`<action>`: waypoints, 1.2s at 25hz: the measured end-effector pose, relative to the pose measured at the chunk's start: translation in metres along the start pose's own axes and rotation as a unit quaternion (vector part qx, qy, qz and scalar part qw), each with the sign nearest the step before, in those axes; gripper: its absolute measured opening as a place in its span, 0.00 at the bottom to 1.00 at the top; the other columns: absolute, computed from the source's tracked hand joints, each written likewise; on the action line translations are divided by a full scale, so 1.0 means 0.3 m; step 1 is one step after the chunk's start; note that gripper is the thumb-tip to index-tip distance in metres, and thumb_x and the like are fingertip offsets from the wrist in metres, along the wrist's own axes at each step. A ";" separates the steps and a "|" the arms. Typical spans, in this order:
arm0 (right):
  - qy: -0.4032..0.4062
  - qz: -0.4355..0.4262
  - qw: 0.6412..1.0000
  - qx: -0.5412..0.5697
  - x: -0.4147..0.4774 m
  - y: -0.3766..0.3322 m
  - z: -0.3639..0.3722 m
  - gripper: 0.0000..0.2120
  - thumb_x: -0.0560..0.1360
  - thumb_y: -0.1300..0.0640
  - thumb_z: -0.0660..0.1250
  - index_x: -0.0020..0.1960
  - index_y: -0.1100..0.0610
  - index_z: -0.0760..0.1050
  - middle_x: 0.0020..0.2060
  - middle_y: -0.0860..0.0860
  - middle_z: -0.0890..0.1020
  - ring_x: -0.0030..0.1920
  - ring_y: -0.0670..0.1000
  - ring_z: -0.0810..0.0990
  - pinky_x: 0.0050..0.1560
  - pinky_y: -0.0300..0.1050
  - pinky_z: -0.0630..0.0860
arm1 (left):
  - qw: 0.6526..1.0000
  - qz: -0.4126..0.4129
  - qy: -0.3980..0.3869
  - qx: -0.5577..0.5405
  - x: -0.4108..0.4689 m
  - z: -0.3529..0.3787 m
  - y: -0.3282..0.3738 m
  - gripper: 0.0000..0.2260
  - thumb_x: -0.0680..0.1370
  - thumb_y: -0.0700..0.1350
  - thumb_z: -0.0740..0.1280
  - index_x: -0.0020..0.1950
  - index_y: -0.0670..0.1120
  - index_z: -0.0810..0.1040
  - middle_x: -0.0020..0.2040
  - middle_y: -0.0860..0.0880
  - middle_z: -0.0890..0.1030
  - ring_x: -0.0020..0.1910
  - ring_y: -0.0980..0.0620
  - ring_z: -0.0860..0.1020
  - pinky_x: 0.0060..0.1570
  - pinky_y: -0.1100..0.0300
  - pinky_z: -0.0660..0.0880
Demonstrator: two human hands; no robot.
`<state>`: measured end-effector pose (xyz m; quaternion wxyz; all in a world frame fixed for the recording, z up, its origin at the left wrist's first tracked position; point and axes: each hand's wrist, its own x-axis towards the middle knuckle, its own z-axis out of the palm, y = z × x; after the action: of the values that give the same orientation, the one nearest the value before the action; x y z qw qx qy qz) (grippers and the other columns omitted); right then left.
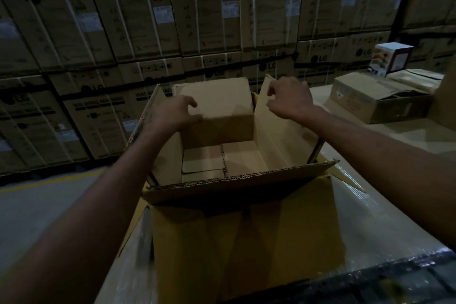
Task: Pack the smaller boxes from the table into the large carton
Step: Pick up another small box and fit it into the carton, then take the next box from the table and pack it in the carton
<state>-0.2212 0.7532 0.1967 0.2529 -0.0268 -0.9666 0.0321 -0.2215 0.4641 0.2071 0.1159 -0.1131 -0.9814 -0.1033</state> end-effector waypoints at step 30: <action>0.012 0.160 0.957 0.243 -1.026 1.283 -0.197 0.07 0.76 0.49 0.73 0.53 0.47 0.83 0.47 0.40 0.84 0.49 0.40 0.81 0.52 0.46 0.81 | 0.933 0.147 0.056 -0.322 -0.607 0.638 1.577 0.17 0.82 0.56 0.66 0.70 0.56 0.75 0.64 0.59 0.79 0.63 0.59 0.75 0.61 0.53 0.77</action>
<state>0.0895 1.1188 0.0691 0.2553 -0.1193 -0.9093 0.3062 0.0282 0.9227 0.0627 0.1419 -0.2816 -0.8596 -0.4020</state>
